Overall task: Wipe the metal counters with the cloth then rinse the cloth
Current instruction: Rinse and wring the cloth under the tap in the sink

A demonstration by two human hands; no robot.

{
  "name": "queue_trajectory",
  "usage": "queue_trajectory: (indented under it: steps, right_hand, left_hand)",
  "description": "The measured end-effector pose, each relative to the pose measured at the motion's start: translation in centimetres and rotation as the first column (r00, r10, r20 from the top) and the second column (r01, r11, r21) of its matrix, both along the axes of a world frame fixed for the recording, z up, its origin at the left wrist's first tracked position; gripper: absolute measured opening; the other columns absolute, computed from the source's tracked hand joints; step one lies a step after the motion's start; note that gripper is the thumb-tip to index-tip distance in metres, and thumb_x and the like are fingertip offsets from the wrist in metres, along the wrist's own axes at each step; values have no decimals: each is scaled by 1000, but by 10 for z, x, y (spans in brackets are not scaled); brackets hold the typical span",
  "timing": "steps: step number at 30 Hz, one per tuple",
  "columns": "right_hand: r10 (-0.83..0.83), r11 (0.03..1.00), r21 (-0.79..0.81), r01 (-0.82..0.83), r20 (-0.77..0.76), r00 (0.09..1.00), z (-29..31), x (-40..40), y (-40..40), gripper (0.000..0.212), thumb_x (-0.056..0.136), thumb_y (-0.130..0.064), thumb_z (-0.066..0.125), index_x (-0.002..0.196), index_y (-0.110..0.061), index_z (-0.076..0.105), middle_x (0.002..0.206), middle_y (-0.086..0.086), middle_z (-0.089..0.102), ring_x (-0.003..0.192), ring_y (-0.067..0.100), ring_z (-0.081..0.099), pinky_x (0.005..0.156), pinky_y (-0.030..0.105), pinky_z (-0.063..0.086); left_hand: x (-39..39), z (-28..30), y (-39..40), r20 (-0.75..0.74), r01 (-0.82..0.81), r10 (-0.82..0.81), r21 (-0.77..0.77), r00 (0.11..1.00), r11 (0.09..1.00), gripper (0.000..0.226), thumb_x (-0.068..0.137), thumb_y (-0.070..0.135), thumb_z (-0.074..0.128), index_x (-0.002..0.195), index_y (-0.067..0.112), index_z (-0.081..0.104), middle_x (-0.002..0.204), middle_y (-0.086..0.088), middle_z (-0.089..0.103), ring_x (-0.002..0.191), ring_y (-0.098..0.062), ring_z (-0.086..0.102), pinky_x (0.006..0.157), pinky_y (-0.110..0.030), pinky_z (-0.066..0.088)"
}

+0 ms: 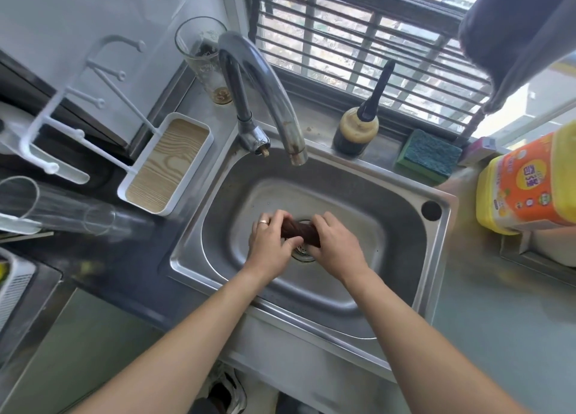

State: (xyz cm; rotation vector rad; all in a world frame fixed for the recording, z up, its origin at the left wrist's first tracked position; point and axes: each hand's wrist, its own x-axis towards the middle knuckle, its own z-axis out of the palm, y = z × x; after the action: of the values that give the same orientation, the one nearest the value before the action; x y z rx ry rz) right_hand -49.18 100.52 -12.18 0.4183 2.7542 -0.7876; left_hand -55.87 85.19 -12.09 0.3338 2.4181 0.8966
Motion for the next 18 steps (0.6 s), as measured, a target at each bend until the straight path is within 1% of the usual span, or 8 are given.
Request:
queue_trajectory:
  steps: [2,4,7,9,11,14,16,18]
  right_hand:
    - [25,996,-93,-8,189,982,-8,1,0,42,83,-37,78,115,-15,64,115,12,61,107,34,61,81,37,48]
    - [-36,989,-138,60,172,984,-12,6,-3,42,81,-34,79,114,-14,63,116,12,59,107,33,59,87,39,49]
    - [-129,978,-154,138,70,989,-18,15,-7,40,79,-25,78,113,-13,61,112,11,59,103,33,58,84,41,48]
    - [-88,979,-171,110,130,988,-20,17,-8,37,77,-29,79,109,-19,63,106,9,60,102,32,61,83,39,49]
    - [-103,972,-193,134,160,982,-20,17,-7,34,75,-30,80,105,-21,66,102,7,62,99,30,62,81,36,49]
    - [-195,942,-263,209,79,978,-16,19,-3,36,74,-28,82,105,-21,65,100,1,67,91,20,61,76,29,46]
    - [-232,916,-334,221,7,973,-13,22,1,41,72,-26,86,104,-19,63,97,-1,66,86,15,57,73,16,39]
    - [-312,870,-404,283,-5,950,-9,28,7,41,71,-23,89,105,-20,66,97,-2,59,87,9,53,77,4,35]
  left_hand:
    - [3,-1,0,89,24,-16,-93,996,995,40,81,29,76,117,24,60,110,-5,50,116,-30,45,101,-37,41]
    - [7,-2,-2,128,20,-7,-98,992,995,39,81,24,78,116,23,61,106,-5,48,117,-30,45,101,-33,38]
    - [10,2,0,-83,19,-28,-109,996,994,40,74,21,83,109,25,63,110,-2,53,113,-26,47,96,-34,40]
    - [11,5,0,-220,75,-142,-289,965,954,43,67,28,87,102,29,63,117,2,52,116,-23,46,94,-38,39]
    - [12,5,-3,-237,101,-212,-410,948,907,44,62,36,88,96,31,60,116,4,53,114,-21,47,92,-39,37]
    - [13,2,-6,-222,42,-120,-330,968,943,40,63,33,85,80,29,48,91,3,57,92,-26,58,73,-36,41]
    - [13,-1,-4,-161,4,-36,-199,986,980,38,64,26,80,74,24,44,78,1,57,79,-31,58,62,-35,37]
    - [11,-1,-2,-85,-6,-3,-106,996,994,40,64,25,80,77,22,43,76,1,59,76,-32,58,60,-35,37]
